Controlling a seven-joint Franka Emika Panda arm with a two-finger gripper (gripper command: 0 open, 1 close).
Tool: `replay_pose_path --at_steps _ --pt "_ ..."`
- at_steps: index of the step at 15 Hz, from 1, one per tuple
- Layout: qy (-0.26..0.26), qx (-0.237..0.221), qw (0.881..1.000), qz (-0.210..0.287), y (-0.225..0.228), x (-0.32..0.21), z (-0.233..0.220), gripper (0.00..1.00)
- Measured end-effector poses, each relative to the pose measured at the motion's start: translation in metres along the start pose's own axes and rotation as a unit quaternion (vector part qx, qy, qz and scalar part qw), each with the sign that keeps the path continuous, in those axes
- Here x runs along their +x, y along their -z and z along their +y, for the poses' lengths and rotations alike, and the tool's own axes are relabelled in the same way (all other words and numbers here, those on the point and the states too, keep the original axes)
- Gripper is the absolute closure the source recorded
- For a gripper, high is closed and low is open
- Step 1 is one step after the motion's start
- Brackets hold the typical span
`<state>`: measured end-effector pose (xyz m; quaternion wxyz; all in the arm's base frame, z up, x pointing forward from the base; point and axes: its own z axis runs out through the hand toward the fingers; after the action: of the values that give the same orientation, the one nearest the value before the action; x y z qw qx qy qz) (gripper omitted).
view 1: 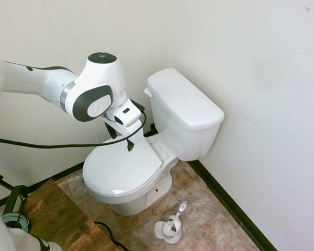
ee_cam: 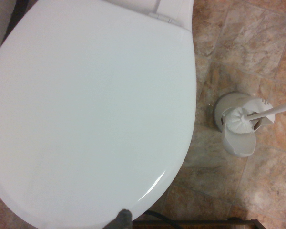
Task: Flush the toilet
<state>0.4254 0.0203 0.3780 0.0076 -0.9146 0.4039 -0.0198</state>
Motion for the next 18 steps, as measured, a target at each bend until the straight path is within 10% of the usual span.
replay_pose_path --at_steps 18 --pt "-0.039 0.155 0.986 0.045 -0.018 0.021 -0.281 0.0"
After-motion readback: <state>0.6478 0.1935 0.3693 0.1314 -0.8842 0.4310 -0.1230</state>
